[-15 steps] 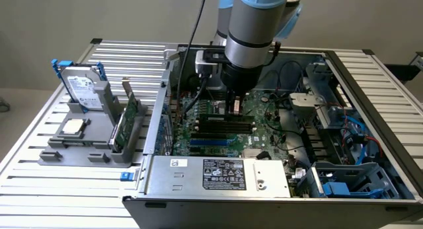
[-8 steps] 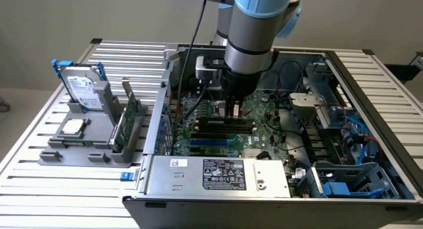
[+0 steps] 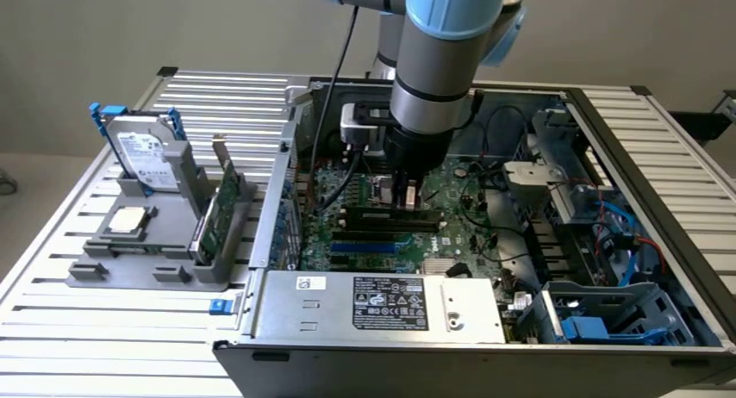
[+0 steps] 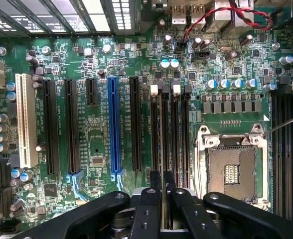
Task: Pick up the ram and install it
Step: 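Insert the ram into the slot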
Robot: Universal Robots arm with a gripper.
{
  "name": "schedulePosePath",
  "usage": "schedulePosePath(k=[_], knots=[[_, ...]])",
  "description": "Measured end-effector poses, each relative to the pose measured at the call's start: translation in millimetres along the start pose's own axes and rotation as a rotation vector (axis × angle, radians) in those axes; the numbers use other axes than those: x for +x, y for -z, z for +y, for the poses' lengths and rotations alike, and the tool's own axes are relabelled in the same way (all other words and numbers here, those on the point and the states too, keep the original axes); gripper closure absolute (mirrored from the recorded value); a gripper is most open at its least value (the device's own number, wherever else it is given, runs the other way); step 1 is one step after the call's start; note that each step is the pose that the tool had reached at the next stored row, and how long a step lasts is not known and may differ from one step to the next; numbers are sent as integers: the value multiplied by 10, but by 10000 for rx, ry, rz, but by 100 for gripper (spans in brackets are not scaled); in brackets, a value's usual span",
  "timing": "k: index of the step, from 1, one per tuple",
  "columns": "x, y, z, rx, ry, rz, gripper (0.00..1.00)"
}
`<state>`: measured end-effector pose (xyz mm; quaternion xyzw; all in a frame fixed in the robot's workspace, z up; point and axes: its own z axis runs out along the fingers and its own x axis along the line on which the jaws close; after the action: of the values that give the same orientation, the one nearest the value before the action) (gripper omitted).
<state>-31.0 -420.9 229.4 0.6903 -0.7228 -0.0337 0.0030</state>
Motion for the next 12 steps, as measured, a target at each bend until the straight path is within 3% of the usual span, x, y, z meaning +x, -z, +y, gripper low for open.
schedulePosePath(k=[12], knots=[[19, 1, 2, 2, -1, 1, 86]])
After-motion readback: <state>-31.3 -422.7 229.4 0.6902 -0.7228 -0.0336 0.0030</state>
